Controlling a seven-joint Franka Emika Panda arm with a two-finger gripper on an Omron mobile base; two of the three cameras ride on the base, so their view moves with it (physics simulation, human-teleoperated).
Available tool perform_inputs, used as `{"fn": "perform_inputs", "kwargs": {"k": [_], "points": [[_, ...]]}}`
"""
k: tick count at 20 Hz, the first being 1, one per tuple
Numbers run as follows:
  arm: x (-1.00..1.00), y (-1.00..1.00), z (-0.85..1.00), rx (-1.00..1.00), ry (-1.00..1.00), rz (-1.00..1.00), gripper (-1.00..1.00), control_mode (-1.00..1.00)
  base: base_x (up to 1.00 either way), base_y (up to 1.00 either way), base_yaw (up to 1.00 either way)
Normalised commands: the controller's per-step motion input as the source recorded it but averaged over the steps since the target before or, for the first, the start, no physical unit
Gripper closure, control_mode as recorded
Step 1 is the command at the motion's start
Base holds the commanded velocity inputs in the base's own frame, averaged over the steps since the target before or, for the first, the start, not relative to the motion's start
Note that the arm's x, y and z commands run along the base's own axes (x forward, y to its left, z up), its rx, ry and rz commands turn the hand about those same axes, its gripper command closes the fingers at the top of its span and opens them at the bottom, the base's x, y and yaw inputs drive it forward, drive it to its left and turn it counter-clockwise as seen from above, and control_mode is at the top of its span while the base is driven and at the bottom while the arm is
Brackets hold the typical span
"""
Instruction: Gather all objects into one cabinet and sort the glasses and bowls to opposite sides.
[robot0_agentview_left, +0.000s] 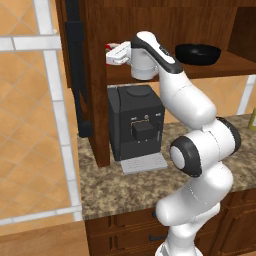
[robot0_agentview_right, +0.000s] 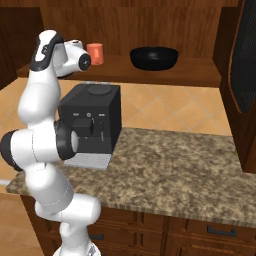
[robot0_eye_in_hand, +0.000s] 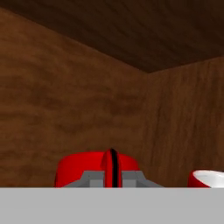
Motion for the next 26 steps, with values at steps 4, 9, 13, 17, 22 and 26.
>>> {"fn": "perform_inputs", "kwargs": {"k": [4,9,13,17,22,26], "points": [[-0.10,-0.07,-0.22,-0.05,0.01,0.00,1.00,-1.00,0.00,0.00,0.00],[-0.16,-0.23,-0.19,-0.04,0.03,0.00,1.00,-1.00,0.00,0.00,0.00],[-0.20,-0.21,-0.10,-0.02,0.02,0.00,1.00,-1.00,0.00,0.00,0.00],[-0.08,0.00,0.00,-0.02,0.00,-0.02,1.00,-1.00,0.00,0.00,0.00],[-0.12,0.00,-0.07,-0.03,0.03,-0.05,1.00,-1.00,0.00,0.00,0.00],[-0.14,0.00,-0.15,-0.02,0.05,-0.05,1.00,-1.00,0.00,0.00,0.00]]}}
